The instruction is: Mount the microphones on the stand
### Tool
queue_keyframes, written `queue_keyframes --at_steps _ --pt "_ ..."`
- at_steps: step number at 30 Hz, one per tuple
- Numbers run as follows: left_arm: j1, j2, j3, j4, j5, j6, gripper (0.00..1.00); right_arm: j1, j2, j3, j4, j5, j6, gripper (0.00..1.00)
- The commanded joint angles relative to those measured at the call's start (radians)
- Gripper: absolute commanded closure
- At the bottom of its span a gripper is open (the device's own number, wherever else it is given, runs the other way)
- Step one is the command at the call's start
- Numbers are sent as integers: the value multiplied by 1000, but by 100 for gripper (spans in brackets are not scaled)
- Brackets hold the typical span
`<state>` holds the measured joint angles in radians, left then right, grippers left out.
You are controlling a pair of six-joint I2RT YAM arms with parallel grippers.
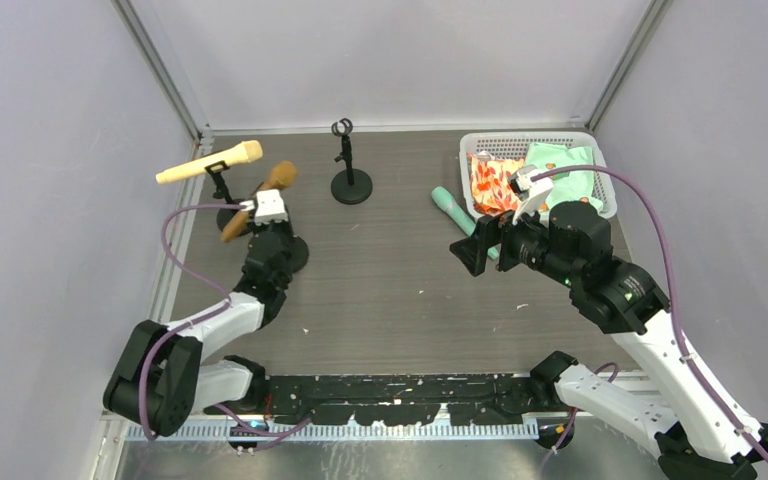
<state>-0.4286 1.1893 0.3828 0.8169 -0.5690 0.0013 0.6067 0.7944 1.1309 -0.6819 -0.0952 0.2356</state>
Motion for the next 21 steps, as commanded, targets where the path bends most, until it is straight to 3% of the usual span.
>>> queue_keyframes --at_steps 1,9,14,16,19,21 --pt "140 16 18 101 -64 5 100 -2 -12 -10 46 11 -7 6" --pt "308 124 4 245 -58 5 100 -1 2 -7 32 28 -50 5" --pt "327 140 -16 273 -74 5 99 -2 24 -7 34 27 -68 5" --pt "327 119 -26 238 -52 -35 89 -1 30 -13 42 22 -63 5" --pt "327 59 -35 148 -10 -84 58 -2 32 -22 56 11 -48 5" --pt "327 20 -38 95 10 -115 48 -1 33 -28 62 7 -38 5"
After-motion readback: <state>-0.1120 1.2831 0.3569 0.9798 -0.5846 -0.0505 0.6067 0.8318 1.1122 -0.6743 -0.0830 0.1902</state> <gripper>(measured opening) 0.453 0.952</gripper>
